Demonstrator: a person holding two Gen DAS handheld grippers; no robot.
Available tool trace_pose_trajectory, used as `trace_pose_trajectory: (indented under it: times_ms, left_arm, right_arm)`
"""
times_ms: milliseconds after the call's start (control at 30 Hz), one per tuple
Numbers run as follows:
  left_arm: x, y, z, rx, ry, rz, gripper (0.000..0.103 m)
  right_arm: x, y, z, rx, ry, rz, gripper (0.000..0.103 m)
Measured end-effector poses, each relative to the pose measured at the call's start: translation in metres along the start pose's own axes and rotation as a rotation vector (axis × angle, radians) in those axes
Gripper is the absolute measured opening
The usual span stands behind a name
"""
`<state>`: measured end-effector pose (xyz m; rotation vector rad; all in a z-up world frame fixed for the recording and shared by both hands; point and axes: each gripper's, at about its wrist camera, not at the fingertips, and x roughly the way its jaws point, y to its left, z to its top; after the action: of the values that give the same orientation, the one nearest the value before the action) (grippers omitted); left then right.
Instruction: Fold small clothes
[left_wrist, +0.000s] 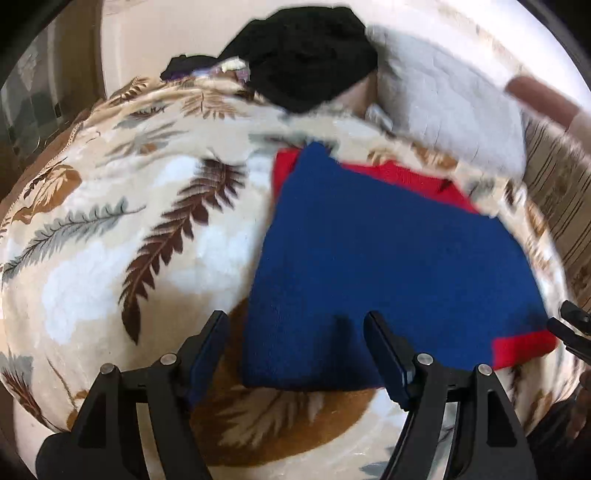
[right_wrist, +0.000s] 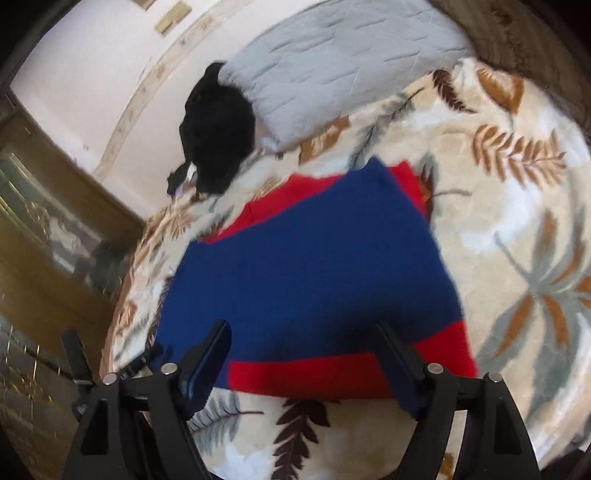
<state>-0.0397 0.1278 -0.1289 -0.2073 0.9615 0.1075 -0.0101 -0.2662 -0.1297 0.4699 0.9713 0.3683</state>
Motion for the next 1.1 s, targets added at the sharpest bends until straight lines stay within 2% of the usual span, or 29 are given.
trace_pose_trajectory:
  times_ms: [33, 67, 133, 200, 267, 333, 367, 400, 467, 567, 600, 667, 733, 800, 867, 900, 967, 1033, 1100]
  left_arm:
    - [0.01, 0.001, -0.002, 0.0, 0.041, 0.01, 0.076]
    - [0.014, 0.004, -0.005, -0.005, 0.046, 0.007, 0.077]
    - [0.001, 0.006, -0.002, -0.028, 0.021, 0.016, 0.075]
    - [-0.02, 0.005, 0.0, -0.041, -0.062, -0.012, 0.075]
    - [-0.028, 0.001, 0.001, -0.006, -0.118, 0.003, 0.075]
    - [-0.012, 0.001, 0.0, 0.013, -0.061, 0.03, 0.075]
    - [0.006, 0.005, -0.002, 0.0, 0.026, 0.054, 0.075]
    - [0.012, 0.011, -0.004, -0.04, 0.047, 0.037, 0.076]
    - [-0.003, 0.016, -0.001, -0.08, 0.0, 0.023, 0.075]
    - [-0.024, 0.015, 0.0, -0.061, -0.085, 0.006, 0.075]
    - [-0.022, 0.013, -0.001, -0.044, -0.076, 0.015, 0.076]
    - [0.002, 0.017, -0.006, -0.047, 0.042, 0.051, 0.077]
    - [-0.006, 0.022, -0.009, -0.073, 0.005, 0.034, 0.077]
    - [-0.025, 0.021, -0.006, -0.078, -0.039, 0.035, 0.077]
    - [-0.04, 0.018, -0.004, -0.063, -0.105, 0.022, 0.077]
    - [-0.042, 0.013, -0.003, -0.041, -0.113, 0.02, 0.077]
    - [-0.031, 0.009, -0.002, -0.017, -0.088, 0.014, 0.077]
    - [-0.004, 0.009, -0.006, -0.005, 0.035, 0.066, 0.077]
    - [-0.003, 0.012, -0.013, -0.026, -0.007, 0.058, 0.079]
  right_arm:
    - [0.01, -0.018, -0.004, 0.087, 0.035, -0.004, 0.079]
    - [0.005, -0.02, -0.003, 0.105, -0.002, 0.023, 0.078]
    - [-0.012, -0.007, 0.0, 0.069, -0.037, 0.026, 0.078]
    - [-0.023, 0.009, 0.002, -0.009, -0.071, 0.049, 0.079]
    - [-0.021, 0.015, 0.0, -0.045, -0.057, 0.088, 0.082]
    - [0.002, 0.002, -0.005, -0.012, 0.005, 0.034, 0.083]
    - [0.015, -0.012, -0.007, 0.053, 0.052, 0.007, 0.082]
    - [0.009, -0.014, -0.007, 0.07, 0.013, 0.033, 0.081]
    - [-0.009, 0.0, -0.002, 0.037, -0.02, 0.046, 0.081]
    - [-0.018, 0.024, 0.003, -0.072, -0.049, 0.103, 0.082]
    - [-0.01, 0.024, 0.001, -0.087, -0.031, 0.105, 0.084]
    - [0.016, 0.003, -0.006, -0.018, 0.069, 0.012, 0.084]
    - [0.005, -0.001, -0.006, 0.022, 0.022, 0.054, 0.082]
    - [-0.007, 0.011, 0.004, -0.002, 0.01, 0.047, 0.082]
    - [-0.014, 0.026, 0.02, -0.048, -0.001, 0.093, 0.083]
    - [-0.011, 0.034, 0.033, -0.07, 0.005, 0.122, 0.083]
    - [0.003, 0.044, 0.06, -0.093, 0.038, 0.144, 0.083]
    - [0.031, 0.049, 0.083, -0.108, 0.099, 0.175, 0.083]
    - [0.065, 0.037, 0.093, -0.07, 0.175, 0.175, 0.083]
